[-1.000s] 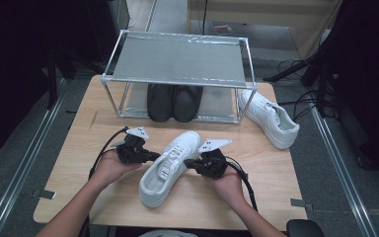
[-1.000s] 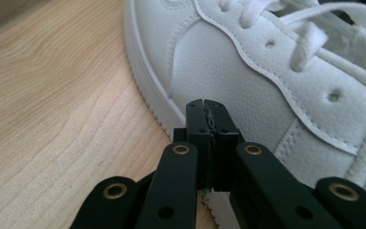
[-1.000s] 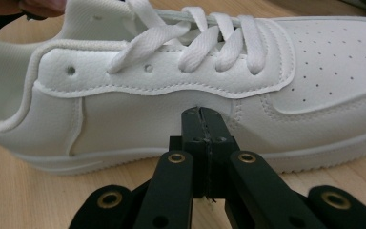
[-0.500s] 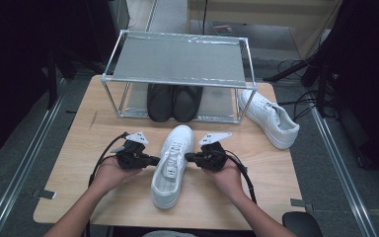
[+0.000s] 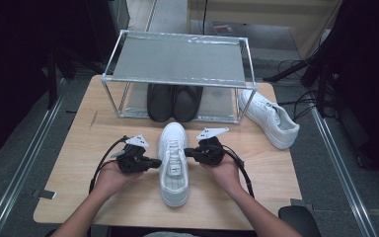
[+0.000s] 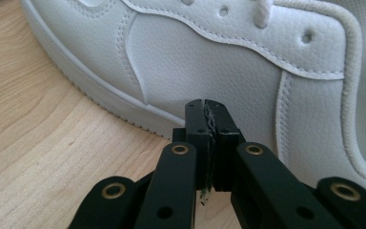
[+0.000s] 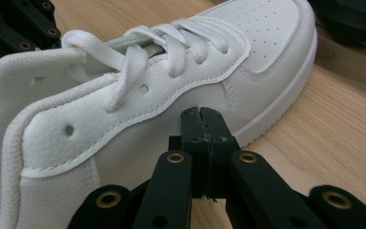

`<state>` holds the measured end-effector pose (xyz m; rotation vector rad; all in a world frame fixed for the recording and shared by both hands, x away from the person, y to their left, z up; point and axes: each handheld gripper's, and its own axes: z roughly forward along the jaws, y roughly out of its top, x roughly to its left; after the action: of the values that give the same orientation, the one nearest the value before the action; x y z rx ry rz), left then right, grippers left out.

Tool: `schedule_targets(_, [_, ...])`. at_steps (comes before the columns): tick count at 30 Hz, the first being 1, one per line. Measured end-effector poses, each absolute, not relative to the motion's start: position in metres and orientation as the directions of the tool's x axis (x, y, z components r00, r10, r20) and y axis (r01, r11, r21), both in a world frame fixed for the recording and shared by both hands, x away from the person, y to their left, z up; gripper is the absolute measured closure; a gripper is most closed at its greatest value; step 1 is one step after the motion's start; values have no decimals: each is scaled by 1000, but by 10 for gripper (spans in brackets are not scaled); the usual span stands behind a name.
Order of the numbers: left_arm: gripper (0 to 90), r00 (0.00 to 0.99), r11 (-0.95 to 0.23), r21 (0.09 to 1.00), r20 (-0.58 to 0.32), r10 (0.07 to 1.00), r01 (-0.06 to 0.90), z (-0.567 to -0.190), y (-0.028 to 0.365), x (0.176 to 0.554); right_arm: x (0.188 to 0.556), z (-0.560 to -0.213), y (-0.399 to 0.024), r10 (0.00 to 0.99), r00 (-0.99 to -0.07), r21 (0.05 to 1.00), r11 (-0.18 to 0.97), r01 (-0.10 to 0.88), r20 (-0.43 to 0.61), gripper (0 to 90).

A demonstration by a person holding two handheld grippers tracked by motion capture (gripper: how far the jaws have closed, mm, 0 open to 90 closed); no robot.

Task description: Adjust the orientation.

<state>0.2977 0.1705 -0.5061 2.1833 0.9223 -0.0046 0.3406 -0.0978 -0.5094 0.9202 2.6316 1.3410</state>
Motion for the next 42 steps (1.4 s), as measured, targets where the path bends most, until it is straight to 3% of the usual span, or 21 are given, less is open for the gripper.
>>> schedule_targets(5, [797, 727, -431, 642, -307, 614, 634, -506, 176, 299, 343, -509, -99, 529, -818, 748, 443, 493, 226, 875])
schedule_targets(8, [693, 713, -417, 628, -336, 616, 657, -507, 181, 299, 346, -509, -103, 551, -802, 745, 431, 509, 229, 724])
schedule_targets(14, [546, 717, -438, 642, -264, 645, 630, -508, 190, 296, 353, -509, -114, 563, -786, 741, 408, 533, 256, 588])
schedule_targets(18, [466, 707, -420, 648, -269, 654, 635, -510, 197, 300, 355, -506, -120, 569, -784, 740, 410, 533, 249, 540])
schedule_targets(25, [401, 696, -404, 653, -270, 665, 640, -514, 205, 303, 359, -499, -135, 589, -767, 746, 385, 543, 255, 522])
schedule_targets(42, [392, 693, -396, 652, -286, 662, 647, -514, 208, 304, 361, -484, -160, 612, -749, 761, 352, 545, 253, 522])
